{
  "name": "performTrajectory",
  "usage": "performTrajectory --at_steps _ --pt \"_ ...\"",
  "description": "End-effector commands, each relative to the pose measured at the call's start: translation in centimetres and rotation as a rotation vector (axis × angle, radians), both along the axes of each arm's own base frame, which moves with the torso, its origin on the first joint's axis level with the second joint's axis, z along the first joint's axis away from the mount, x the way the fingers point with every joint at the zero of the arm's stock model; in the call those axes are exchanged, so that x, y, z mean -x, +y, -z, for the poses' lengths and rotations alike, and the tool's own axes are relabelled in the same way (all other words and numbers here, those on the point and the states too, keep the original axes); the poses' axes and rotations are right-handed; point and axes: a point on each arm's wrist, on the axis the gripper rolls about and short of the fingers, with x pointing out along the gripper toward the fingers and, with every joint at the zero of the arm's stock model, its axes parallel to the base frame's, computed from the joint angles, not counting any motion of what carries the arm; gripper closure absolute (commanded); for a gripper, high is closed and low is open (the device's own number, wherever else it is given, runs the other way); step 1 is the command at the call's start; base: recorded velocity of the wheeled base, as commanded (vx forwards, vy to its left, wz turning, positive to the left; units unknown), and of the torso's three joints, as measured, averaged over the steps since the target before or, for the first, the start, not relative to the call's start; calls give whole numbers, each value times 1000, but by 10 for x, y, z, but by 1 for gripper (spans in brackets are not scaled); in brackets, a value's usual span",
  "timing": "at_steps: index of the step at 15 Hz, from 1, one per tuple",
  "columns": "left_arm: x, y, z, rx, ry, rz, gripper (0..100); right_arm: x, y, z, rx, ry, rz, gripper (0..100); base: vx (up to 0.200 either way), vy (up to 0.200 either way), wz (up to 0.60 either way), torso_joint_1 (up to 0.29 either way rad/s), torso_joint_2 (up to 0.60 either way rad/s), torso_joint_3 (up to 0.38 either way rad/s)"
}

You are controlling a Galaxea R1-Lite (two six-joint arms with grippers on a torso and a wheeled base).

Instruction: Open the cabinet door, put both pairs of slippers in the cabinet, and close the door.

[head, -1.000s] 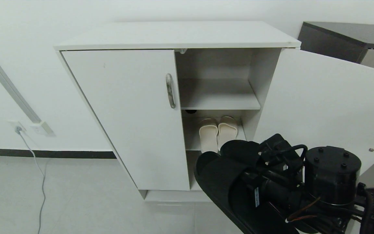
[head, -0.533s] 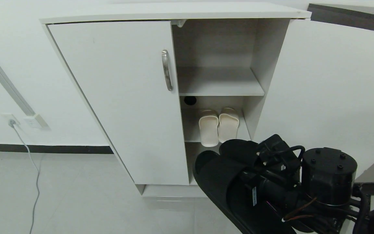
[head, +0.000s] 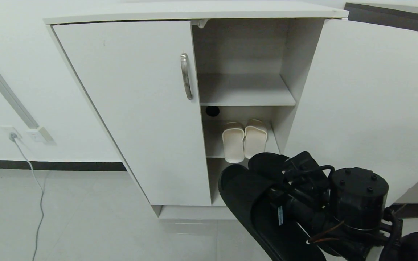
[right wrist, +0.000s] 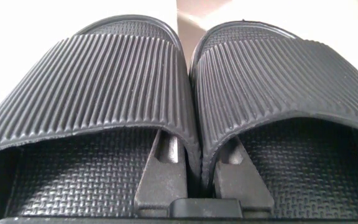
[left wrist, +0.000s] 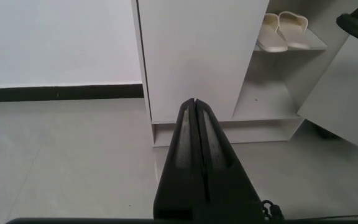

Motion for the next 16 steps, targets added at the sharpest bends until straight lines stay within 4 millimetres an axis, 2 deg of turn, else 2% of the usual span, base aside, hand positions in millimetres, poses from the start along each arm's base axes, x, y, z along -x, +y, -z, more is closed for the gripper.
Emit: performTrajectory --at_steps 1,2,4,7,9,11,13,14,16 --pt "0 0 0 0 1 0 100 -16 18 6 14 -13 92 100 0 0 0 0 0 0" --pt "0 0 0 -1 1 0 100 -24 28 8 31 -6 152 100 0 0 0 0 0 0" --pt "0 0 0 -1 0 1 100 -24 45 7 58 71 174 100 0 0 0 0 0 0" --pt "0 0 0 -1 1 1 100 -29 65 -15 44 129 351 100 0 0 0 0 0 0" --pt "0 0 0 -1 0 1 100 -35 75 -40 22 111 458 100 0 0 0 0 0 0" --pt "0 0 0 -1 0 0 100 -38 78 -77 -41 57 477 100 0 0 0 0 0 0" --pt "0 0 0 -1 1 0 100 -35 76 -105 -56 37 472 100 0 0 0 0 0 0" --pt "0 0 0 -1 1 1 100 -36 77 -117 -76 28 472 100 0 0 0 0 0 0" --pt "0 0 0 -1 1 0 100 -36 77 -128 -80 22 472 100 0 0 0 0 0 0"
